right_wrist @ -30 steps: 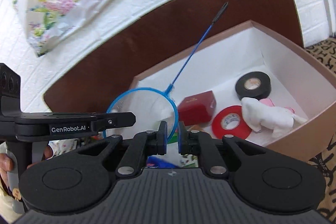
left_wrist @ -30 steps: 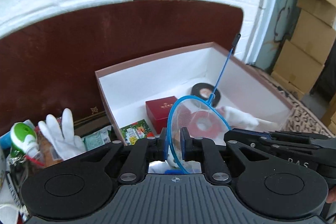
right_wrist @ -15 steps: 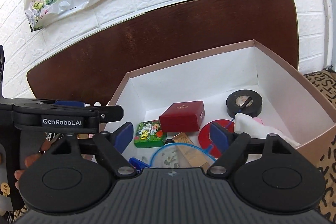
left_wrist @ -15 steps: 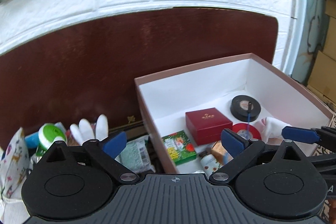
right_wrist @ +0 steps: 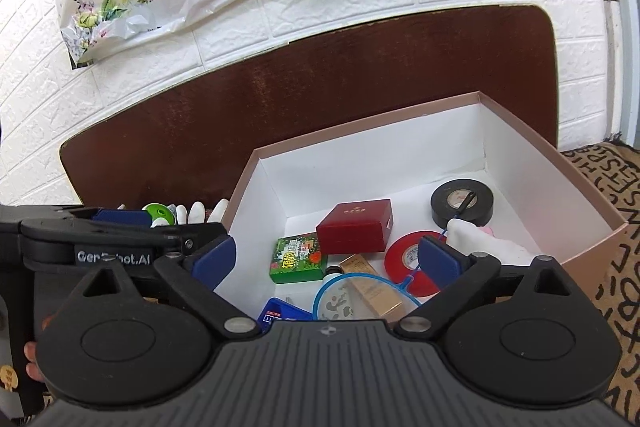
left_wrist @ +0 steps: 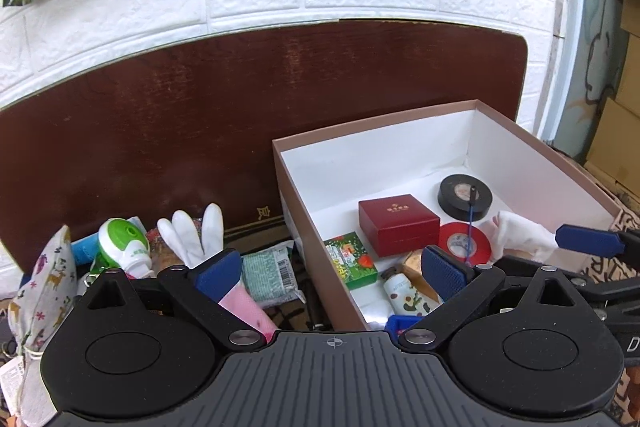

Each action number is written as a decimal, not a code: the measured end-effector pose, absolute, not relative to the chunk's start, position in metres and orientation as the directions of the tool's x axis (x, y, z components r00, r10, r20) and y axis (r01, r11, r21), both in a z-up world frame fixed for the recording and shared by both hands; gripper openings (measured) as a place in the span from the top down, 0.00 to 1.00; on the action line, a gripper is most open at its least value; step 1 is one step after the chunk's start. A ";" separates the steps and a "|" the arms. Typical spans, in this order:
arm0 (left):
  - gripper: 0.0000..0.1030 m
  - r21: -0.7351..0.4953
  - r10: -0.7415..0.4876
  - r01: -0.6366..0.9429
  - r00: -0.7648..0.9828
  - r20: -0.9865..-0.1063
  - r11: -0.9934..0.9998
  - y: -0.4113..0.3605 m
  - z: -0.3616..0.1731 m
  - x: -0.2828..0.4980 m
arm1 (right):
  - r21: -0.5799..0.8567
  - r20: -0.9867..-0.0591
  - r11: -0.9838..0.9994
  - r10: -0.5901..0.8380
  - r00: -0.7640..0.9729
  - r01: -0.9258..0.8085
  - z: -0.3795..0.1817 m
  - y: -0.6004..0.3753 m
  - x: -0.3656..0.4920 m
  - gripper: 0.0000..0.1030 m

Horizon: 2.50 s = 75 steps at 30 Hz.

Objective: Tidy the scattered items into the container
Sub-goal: 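Withdraw both grippers from the cardboard box, then move both grippers down to the black-and-blue phone case on the table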

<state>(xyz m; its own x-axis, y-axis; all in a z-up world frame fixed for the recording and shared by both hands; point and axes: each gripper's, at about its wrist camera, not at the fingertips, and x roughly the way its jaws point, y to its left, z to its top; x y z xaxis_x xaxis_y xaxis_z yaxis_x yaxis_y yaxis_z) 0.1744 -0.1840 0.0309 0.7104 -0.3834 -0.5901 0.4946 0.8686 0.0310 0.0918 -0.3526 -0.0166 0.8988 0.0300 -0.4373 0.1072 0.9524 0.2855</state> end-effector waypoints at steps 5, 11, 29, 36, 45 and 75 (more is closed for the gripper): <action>0.01 0.008 -0.387 0.485 0.709 -0.590 0.875 -0.176 0.034 0.162 | 0.283 -0.433 0.953 0.031 0.901 0.104 -0.010 -0.347 0.082 0.03; 0.01 -0.023 -0.394 0.470 0.710 -0.584 0.882 -0.152 0.036 0.140 | 0.312 -0.421 0.948 0.082 0.903 0.059 -0.003 -0.334 0.067 0.02; 0.01 -0.145 -0.326 0.309 0.684 -0.652 0.940 -0.050 -0.038 0.054 | 0.270 -0.460 0.959 0.206 0.864 -0.085 -0.049 -0.239 0.011 0.01; 0.02 -0.171 -0.295 0.249 0.644 -0.706 0.953 -0.017 -0.070 0.051 | 0.167 -0.549 0.982 0.171 0.818 -0.093 -0.086 -0.210 0.004 0.01; 0.06 -0.198 -0.331 0.274 0.631 -0.702 0.941 -0.020 -0.074 0.075 | 0.090 -0.600 0.981 0.191 0.777 -0.172 -0.107 -0.191 0.017 0.08; 0.74 -0.117 -0.361 0.430 0.545 -0.757 0.895 -0.030 -0.085 0.061 | 0.032 -0.616 0.863 0.414 0.670 -0.504 -0.105 -0.113 0.013 0.56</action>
